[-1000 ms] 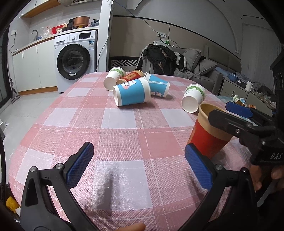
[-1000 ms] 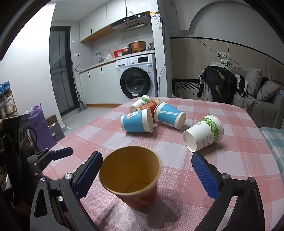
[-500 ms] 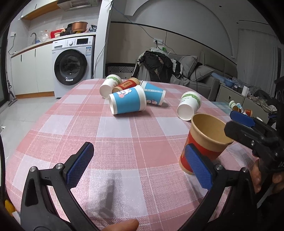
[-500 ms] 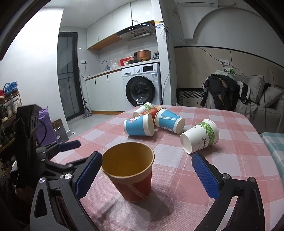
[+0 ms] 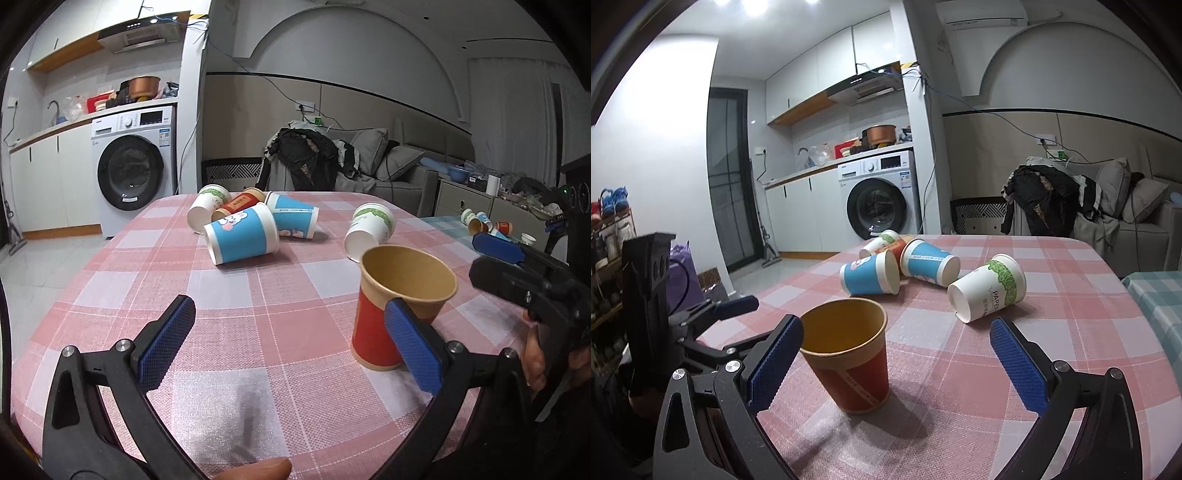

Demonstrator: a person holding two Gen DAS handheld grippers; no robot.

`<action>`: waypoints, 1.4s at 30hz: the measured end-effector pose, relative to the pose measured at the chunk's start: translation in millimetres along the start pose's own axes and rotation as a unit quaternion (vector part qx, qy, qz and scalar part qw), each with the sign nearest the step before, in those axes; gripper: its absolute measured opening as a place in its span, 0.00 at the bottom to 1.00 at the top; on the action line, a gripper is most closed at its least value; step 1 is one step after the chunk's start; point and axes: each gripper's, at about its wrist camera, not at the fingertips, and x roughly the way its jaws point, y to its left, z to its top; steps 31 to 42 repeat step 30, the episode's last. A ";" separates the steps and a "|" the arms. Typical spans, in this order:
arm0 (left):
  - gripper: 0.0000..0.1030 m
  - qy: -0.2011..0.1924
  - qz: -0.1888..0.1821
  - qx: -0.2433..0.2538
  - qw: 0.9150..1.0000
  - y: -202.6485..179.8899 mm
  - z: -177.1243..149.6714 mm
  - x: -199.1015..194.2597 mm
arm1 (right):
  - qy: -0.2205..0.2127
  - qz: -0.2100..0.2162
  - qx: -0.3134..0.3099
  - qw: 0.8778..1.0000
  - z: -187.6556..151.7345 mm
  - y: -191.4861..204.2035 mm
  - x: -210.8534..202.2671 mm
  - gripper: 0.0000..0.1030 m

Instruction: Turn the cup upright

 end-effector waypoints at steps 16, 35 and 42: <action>0.99 -0.015 -0.003 -0.013 1.000 6.2 0.6 -9.0 | 0.003 0.009 -0.010 1.000 -3.1 4.3 0.9 1.00; 0.99 -0.021 0.001 -0.013 1.000 9.6 2.5 -10.2 | 0.009 0.013 -0.013 1.000 -4.3 6.3 2.6 1.00; 0.99 -0.021 0.001 -0.013 1.000 9.6 2.5 -10.2 | 0.009 0.013 -0.013 1.000 -4.3 6.3 2.6 1.00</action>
